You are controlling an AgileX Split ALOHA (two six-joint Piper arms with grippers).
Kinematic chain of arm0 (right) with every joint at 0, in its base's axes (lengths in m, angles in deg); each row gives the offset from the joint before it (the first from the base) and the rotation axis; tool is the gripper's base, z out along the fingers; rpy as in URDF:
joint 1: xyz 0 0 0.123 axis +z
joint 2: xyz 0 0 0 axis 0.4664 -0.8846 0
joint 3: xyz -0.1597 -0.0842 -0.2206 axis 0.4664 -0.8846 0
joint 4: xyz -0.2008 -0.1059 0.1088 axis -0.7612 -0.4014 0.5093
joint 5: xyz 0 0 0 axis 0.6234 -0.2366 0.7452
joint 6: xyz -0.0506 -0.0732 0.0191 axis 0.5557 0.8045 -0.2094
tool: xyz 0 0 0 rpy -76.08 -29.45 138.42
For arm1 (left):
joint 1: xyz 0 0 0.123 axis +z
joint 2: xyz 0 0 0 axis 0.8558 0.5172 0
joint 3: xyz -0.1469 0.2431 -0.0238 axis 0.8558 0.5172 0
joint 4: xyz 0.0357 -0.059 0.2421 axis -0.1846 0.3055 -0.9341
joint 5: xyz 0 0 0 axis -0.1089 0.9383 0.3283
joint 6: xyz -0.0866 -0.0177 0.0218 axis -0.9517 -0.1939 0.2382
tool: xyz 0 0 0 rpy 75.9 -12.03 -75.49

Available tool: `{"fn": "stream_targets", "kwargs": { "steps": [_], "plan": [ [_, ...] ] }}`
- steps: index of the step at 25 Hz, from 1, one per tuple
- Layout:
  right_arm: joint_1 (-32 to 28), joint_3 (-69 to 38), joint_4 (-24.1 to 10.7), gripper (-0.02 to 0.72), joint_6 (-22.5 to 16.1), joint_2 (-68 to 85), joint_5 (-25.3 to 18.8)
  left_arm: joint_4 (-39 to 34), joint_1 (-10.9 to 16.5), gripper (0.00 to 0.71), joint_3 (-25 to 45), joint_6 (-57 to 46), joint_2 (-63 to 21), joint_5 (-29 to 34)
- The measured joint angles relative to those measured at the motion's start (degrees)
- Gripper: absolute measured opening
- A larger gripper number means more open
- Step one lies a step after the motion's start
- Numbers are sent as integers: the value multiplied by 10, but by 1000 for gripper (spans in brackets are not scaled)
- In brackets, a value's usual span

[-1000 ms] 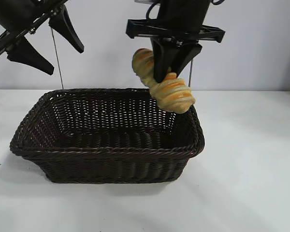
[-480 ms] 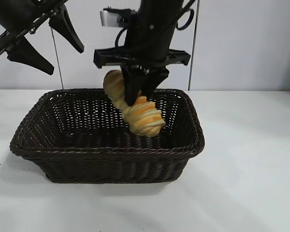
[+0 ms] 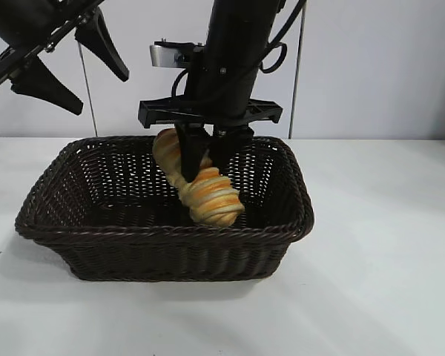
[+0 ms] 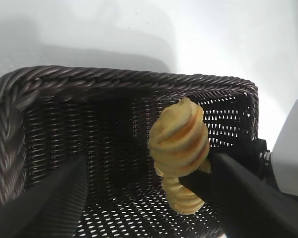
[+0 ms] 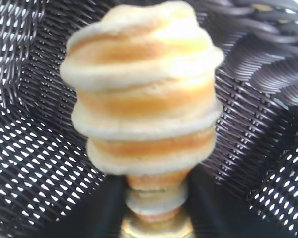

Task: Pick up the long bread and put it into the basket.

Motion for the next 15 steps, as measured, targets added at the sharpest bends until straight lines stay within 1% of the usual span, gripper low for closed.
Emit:
{"fn": "stream_targets", "kwargs": {
  "steps": [4,12,15],
  "plan": [
    [0,0,1,517,3,0,-2,0,0,508,0,0,0,0],
    [-4,2,3,517,-3,22,-18,0,0,508,0,0,0,0],
    [-23,13,16,517,4,37,-28,0,0,508,0,0,0,0]
  ]
}}
